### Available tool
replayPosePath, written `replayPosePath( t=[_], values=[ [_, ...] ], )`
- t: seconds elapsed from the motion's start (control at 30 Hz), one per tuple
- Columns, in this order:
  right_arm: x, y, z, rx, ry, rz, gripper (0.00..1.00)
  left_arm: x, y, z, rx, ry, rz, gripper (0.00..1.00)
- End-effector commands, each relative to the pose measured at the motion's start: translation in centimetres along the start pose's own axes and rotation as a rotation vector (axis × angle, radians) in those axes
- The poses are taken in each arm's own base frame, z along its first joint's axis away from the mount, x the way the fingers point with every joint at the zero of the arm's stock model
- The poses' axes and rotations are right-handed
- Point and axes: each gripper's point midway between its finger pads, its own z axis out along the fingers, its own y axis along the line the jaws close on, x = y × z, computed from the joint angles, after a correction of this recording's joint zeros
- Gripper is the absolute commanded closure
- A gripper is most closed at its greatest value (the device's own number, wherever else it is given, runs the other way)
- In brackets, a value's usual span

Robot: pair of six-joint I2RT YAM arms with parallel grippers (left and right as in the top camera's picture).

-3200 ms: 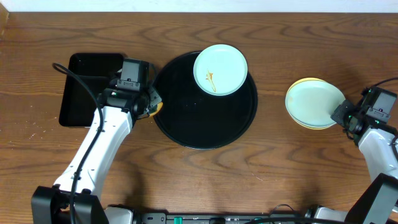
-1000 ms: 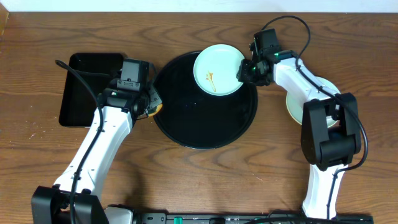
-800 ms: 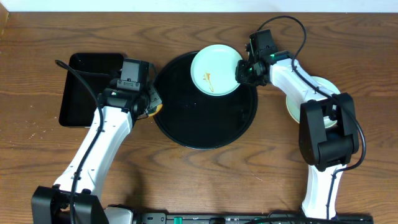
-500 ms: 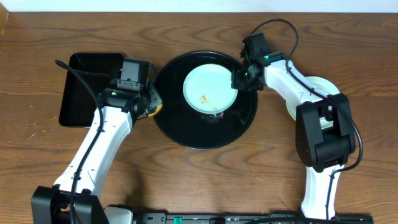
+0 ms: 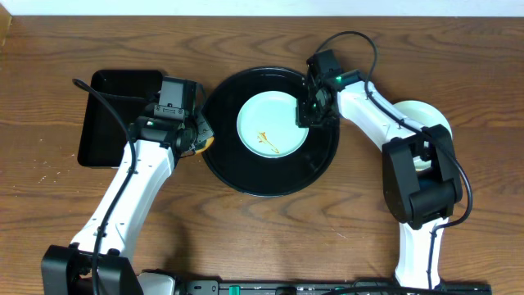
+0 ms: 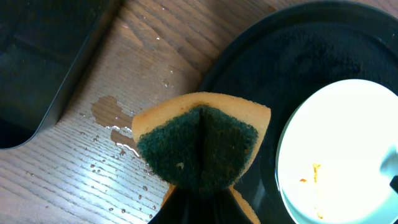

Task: Clean dirty plates on tray and stack at the side
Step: 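Bring the sponge in the left gripper over the green plate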

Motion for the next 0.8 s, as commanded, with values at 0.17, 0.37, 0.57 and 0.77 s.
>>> replayPosePath(
  t=[0.17,0.37,0.57,0.77],
  values=[
    [-1.8,-0.3,1.3,0.021,-0.07,-0.075,0.66,-0.5,-0.1,-0.2,0.0,-0.01,0.014,0.92],
    [0.6,-0.2,4.6,-0.025,0.042,-0.062,0.67,-0.4,0.0,0.0,-0.003,-0.006,0.014,0.92],
    [2.2,0.6,6.3,-0.105,0.114,-0.048,0.99,-0.1,0.1,0.4,-0.01,0.004,0.016,0.92],
    [2.2,0.6,6.3,-0.104,0.115,-0.043,0.99,0.0,0.2,0.5,-0.013,0.008,0.016,0.92]
  ],
)
